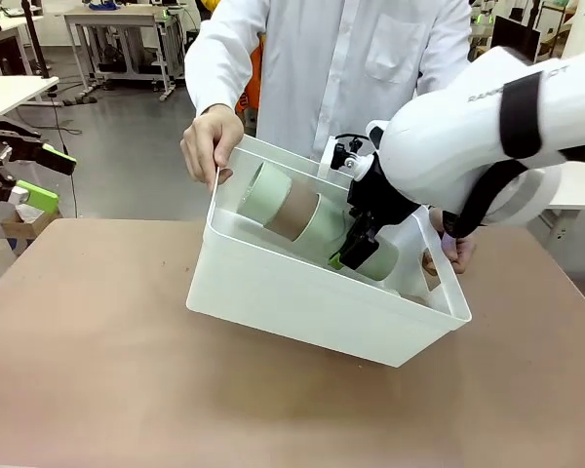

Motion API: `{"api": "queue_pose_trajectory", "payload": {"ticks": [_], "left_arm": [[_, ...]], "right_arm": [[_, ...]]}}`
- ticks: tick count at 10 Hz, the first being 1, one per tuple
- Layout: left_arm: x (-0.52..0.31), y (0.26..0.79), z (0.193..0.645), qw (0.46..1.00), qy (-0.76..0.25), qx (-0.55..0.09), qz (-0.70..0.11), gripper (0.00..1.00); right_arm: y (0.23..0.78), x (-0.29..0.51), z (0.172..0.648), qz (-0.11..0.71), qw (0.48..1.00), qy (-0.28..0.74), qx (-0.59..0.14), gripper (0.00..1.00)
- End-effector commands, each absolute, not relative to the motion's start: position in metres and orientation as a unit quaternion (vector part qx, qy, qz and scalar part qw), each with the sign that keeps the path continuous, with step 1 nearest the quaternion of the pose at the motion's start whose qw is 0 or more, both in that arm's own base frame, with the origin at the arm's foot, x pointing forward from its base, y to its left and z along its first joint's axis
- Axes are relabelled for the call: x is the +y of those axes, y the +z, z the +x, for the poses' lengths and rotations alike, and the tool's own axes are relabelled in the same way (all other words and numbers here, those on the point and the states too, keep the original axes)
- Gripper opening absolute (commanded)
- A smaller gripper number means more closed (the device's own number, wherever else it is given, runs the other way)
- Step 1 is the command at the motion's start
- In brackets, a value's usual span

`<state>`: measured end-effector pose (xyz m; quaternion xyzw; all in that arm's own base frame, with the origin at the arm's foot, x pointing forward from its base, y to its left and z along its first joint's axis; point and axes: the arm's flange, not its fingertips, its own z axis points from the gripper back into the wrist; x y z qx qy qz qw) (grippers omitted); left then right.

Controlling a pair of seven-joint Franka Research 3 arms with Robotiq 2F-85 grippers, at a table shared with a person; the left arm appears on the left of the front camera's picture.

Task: Stack the cups and store them in the basket.
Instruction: Place the stack of Reusable plastic cups into the Pantry Basket.

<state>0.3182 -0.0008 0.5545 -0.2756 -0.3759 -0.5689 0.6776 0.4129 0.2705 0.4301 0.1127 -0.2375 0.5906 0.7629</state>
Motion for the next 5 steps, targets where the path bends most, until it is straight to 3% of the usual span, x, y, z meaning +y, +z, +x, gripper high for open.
{"api": "queue_pose_trajectory", "payload": {"ticks": [1,5], "left_arm": [[-0.001,0.558,0.318,0.676,-0.565,-0.380,-0.282,1.00],[-0.001,0.558,0.318,0.676,-0.565,-0.380,-0.282,1.00]], "right_arm": [[0.433,0.280,0.431,0.106,0.763,0.590,-0.240,0.86],[0.420,0.289,0.437,0.104,0.764,0.597,-0.223,0.86]]}}
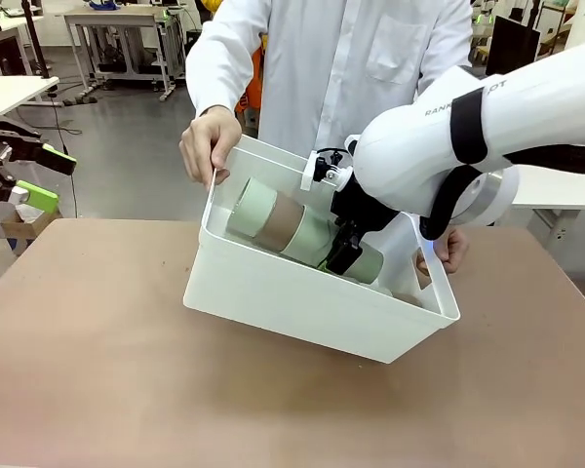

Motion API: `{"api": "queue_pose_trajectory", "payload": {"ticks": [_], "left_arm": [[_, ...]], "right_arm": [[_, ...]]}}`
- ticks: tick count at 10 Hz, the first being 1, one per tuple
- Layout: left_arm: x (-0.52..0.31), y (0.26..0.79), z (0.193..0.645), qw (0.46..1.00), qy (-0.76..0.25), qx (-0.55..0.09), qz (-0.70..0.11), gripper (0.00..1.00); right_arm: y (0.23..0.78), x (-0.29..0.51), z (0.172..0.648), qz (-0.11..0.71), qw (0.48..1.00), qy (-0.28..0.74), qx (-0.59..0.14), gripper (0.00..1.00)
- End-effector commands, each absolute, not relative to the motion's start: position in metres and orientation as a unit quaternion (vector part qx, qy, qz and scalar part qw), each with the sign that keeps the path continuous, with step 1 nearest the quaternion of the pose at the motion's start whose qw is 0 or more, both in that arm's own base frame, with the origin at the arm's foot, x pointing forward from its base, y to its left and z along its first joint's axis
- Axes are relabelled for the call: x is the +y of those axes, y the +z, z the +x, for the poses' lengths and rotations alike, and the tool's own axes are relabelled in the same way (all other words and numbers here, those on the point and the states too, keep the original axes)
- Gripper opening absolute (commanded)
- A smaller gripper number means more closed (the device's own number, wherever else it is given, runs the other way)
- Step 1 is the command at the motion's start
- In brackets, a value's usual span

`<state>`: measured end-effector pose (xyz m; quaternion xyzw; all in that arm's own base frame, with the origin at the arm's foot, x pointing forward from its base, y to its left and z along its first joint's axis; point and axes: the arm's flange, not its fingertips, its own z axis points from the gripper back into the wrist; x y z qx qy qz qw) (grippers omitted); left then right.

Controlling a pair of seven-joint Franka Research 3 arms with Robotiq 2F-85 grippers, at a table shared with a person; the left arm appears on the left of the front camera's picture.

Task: Stack the cups and store them in the basket.
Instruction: Place the stack of Reusable plastic cups into the Pantry Basket.

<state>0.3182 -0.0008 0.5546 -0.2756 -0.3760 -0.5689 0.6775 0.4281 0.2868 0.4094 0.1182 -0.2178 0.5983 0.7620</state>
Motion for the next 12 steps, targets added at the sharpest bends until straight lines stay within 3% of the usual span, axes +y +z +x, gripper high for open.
{"api": "queue_pose_trajectory", "payload": {"ticks": [1,6,12], "left_arm": [[-0.001,0.558,0.318,0.676,-0.565,-0.380,-0.282,1.00],[-0.001,0.558,0.318,0.676,-0.565,-0.380,-0.282,1.00],[-0.001,0.558,0.318,0.676,-0.565,-0.380,-0.282,1.00]], "right_arm": [[0.422,0.285,0.433,0.098,0.764,0.599,-0.219,1.00],[0.455,0.267,0.421,0.100,0.764,0.595,-0.231,1.00],[0.549,0.213,0.388,0.118,0.756,0.578,-0.283,1.00]]}}
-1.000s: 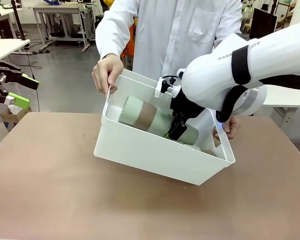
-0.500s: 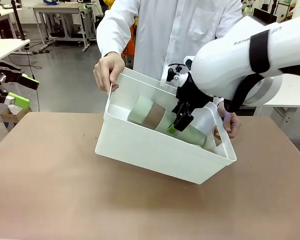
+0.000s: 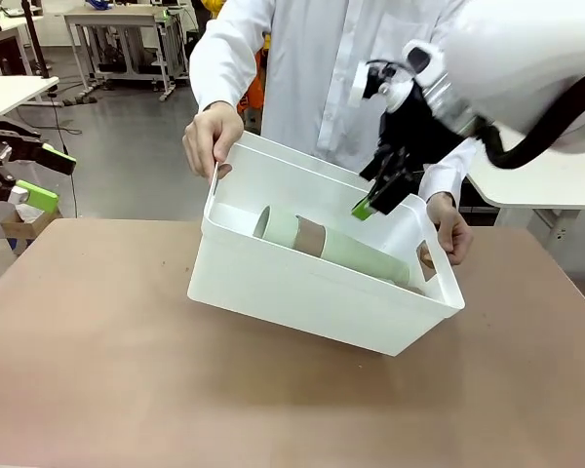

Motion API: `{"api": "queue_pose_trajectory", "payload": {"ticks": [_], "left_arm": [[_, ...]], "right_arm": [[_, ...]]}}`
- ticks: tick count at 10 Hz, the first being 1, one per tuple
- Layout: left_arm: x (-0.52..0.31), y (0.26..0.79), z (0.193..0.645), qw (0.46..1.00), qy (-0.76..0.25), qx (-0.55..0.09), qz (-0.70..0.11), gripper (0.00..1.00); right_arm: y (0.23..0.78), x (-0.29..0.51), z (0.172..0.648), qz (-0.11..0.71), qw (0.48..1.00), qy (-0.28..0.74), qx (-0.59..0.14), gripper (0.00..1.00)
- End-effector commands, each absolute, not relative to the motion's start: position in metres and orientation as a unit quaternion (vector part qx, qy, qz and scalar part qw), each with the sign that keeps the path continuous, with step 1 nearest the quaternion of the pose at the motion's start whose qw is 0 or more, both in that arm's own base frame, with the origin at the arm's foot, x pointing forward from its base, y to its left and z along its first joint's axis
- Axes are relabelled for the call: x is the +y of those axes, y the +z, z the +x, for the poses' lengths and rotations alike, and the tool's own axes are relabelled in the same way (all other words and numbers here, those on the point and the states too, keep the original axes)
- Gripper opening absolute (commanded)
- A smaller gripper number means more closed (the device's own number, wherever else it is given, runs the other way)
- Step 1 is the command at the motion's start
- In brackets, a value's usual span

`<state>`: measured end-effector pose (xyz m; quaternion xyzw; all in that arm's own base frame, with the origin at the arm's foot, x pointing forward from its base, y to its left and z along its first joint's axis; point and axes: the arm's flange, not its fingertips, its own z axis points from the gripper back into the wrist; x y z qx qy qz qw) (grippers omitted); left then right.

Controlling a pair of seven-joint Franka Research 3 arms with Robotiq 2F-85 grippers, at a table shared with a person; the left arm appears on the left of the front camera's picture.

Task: Stack the cups and store them in the basket.
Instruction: Place the stack of Reusable plastic cups into the Pantry Basket.

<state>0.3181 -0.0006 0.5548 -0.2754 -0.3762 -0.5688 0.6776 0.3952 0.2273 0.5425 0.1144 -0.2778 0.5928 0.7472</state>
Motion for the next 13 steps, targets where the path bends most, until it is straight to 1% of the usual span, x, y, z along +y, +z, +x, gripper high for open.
{"api": "queue_pose_trajectory", "payload": {"ticks": [1,3,5,7,9,12,13], "left_arm": [[-0.001,0.558,0.318,0.676,-0.565,-0.380,-0.282,1.00],[-0.001,0.558,0.318,0.676,-0.565,-0.380,-0.282,1.00],[-0.001,0.558,0.318,0.676,-0.565,-0.380,-0.282,1.00],[-0.001,0.558,0.318,0.676,-0.565,-0.380,-0.282,1.00],[-0.001,0.558,0.318,0.676,-0.565,-0.380,-0.282,1.00],[-0.001,0.558,0.318,0.676,-0.565,-0.380,-0.282,1.00],[-0.001,0.558,0.318,0.676,-0.565,-0.380,-0.282,1.00]], "right_arm": [[0.568,0.190,0.384,0.120,0.757,0.568,-0.299,1.00],[0.611,0.122,0.372,0.146,0.755,0.543,-0.337,1.00],[0.633,0.054,0.368,0.191,0.746,0.532,-0.351,1.00],[0.630,-0.019,0.350,0.232,0.726,0.523,-0.382,1.00],[0.607,-0.062,0.340,0.248,0.709,0.520,-0.406,1.00],[0.585,-0.090,0.332,0.249,0.704,0.514,-0.421,1.00],[0.599,-0.087,0.333,0.244,0.716,0.509,-0.411,1.00]]}}
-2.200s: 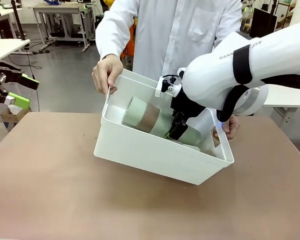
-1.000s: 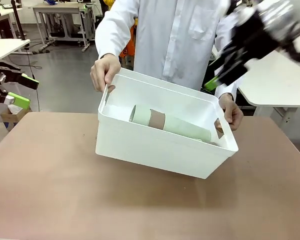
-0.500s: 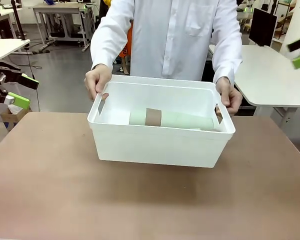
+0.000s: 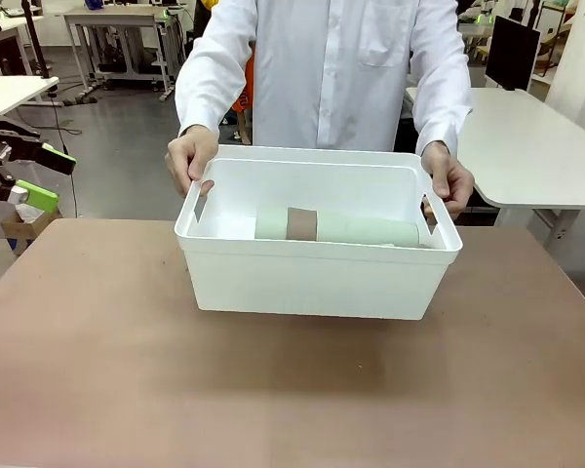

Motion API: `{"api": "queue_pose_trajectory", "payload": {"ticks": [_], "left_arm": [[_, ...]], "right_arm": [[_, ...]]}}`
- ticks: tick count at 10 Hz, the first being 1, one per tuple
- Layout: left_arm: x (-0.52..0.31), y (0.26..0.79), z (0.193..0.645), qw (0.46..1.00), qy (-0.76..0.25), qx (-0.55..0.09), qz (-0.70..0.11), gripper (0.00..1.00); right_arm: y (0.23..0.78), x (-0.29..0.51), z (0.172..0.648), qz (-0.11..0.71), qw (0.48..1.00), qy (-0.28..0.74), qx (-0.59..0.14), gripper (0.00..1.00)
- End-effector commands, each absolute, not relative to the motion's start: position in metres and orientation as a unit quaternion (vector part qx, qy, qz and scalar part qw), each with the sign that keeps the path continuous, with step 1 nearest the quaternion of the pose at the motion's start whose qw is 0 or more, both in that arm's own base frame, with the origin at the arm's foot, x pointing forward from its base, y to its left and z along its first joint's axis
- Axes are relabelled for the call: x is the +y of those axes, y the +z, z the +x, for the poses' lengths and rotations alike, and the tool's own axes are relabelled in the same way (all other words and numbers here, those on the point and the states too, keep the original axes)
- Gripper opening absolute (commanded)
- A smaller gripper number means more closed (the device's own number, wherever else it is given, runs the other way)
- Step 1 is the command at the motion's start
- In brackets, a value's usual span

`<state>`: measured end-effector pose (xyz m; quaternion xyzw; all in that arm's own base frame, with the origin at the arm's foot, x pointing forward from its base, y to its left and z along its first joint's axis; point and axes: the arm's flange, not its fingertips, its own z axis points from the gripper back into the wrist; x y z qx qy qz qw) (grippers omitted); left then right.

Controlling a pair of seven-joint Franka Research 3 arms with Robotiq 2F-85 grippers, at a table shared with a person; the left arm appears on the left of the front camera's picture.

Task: Stack the cups and store them in the basket.
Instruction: Place the stack of Reusable plastic cups into the Pantry Basket.

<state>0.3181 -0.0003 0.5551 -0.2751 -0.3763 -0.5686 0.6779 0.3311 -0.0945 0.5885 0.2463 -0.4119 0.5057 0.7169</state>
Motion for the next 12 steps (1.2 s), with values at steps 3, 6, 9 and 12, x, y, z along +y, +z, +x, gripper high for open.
{"api": "queue_pose_trajectory", "payload": {"ticks": [3,6,9,12], "left_arm": [[-0.0011,0.5575,0.3182,0.676,-0.565,-0.380,-0.282,1.00],[-0.0011,0.5575,0.3182,0.676,-0.565,-0.380,-0.282,1.00],[-0.0011,0.5575,0.3182,0.676,-0.565,-0.380,-0.282,1.00],[-0.0011,0.5575,0.3182,0.676,-0.565,-0.380,-0.282,1.00]], "right_arm": [[0.5994,-0.0871,0.3333,0.244,0.716,0.509,-0.411,1.00],[0.5994,-0.0871,0.3333,0.244,0.716,0.509,-0.411,1.00],[0.5994,-0.0871,0.3333,0.244,0.716,0.509,-0.411,1.00],[0.5994,-0.0871,0.3333,0.244,0.716,0.509,-0.411,1.00]]}}
